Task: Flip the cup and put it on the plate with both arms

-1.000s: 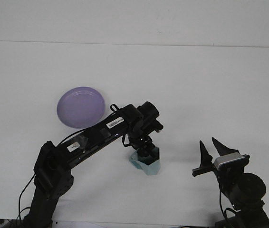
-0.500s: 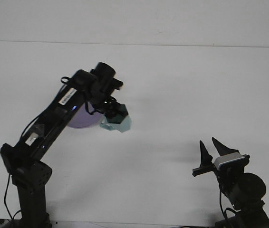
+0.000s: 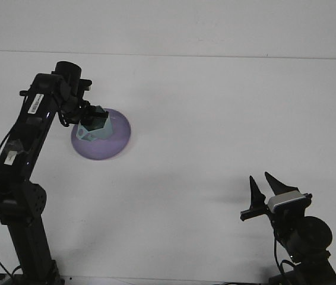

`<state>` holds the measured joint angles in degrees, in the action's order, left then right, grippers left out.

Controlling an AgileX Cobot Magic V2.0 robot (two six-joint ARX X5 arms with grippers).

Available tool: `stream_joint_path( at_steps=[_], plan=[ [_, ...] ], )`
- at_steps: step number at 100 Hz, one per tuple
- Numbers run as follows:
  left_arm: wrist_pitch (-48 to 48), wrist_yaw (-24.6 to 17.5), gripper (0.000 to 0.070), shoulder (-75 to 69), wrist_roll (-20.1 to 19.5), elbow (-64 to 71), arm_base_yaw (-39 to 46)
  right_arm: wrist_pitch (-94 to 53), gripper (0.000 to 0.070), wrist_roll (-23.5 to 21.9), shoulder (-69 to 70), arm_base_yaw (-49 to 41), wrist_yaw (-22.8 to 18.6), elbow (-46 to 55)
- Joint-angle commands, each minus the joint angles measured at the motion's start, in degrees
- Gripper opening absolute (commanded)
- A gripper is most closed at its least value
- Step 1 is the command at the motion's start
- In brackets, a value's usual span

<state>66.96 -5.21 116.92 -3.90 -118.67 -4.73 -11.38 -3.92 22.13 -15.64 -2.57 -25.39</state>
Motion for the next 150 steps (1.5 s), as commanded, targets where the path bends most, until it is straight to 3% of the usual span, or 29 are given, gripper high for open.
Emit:
stream_joint_path(
  at_steps=[1, 33, 38, 45, 48, 51, 72, 92, 105, 116, 129, 142, 150],
  plan=[
    [0.09, 0.33, 0.0013, 3.15, -0.57, -1.14, 0.04, 0.26, 0.0280, -0.39, 0.09, -0.13, 0.26, -0.17],
    [-0.96, 1.97, 0.0032, 8.00, -1.49, -1.14, 0.26, 0.22, 0.0280, -0.37, 0.09, -0.13, 0.24, -0.17],
    [-1.16, 1.95, 0.0143, 8.07, -1.44, -1.16, 0.26, 0.20, 0.0280, -0.37, 0.09, -0.13, 0.24, -0.17],
    [-1.18, 1.95, 0.0413, 7.91, -1.42, -1.53, 0.28, 0.20, 0.0280, -0.37, 0.09, -0.13, 0.26, -0.17],
    [-0.79, 1.95, 0.0473, 7.80, -1.40, -2.10, 0.28, 0.20, 0.0280, -0.37, 0.09, -0.13, 0.26, -0.17],
    [-0.33, 1.79, 0.0483, 7.72, -1.14, -2.86, 0.28, 0.20, 0.0280, -0.37, 0.09, -0.13, 0.26, -0.17],
    [2.58, -1.31, 0.0482, 4.59, 0.31, -9.55, 0.28, 0.17, 0.0280, -0.37, 0.09, -0.13, 0.26, -0.17],
    [2.89, -1.31, 0.0474, -5.84, 0.35, -9.99, 0.61, 0.11, 0.0280, -0.37, 0.09, -0.13, 0.26, -0.17],
    [2.82, -1.31, 0.0328, -14.53, 0.61, -9.99, 1.05, 0.11, 0.0280, -0.33, 0.07, -0.13, 1.29, -0.17],
    [3.08, -1.40, 0.0005, -21.79, 0.94, -9.94, 1.09, 0.11, 0.0280, -0.13, 0.04, -0.13, 1.44, -0.17],
    [2.99, -1.36, 0.0013, -30.38, 0.94, -8.76, 1.09, 0.15, 0.0277, -0.11, 0.00, -0.11, 1.97, -0.22],
    [0.94, -1.14, 0.0013, -39.19, 0.17, -1.77, 1.11, -0.61, 0.0153, -0.13, -0.07, -0.09, 3.72, -0.48],
    [-3.85, -0.52, 0.0013, -45.97, -1.01, 7.96, 1.49, -1.46, 0.0000, -0.09, -0.07, -0.07, 4.13, -0.96]
  ],
)
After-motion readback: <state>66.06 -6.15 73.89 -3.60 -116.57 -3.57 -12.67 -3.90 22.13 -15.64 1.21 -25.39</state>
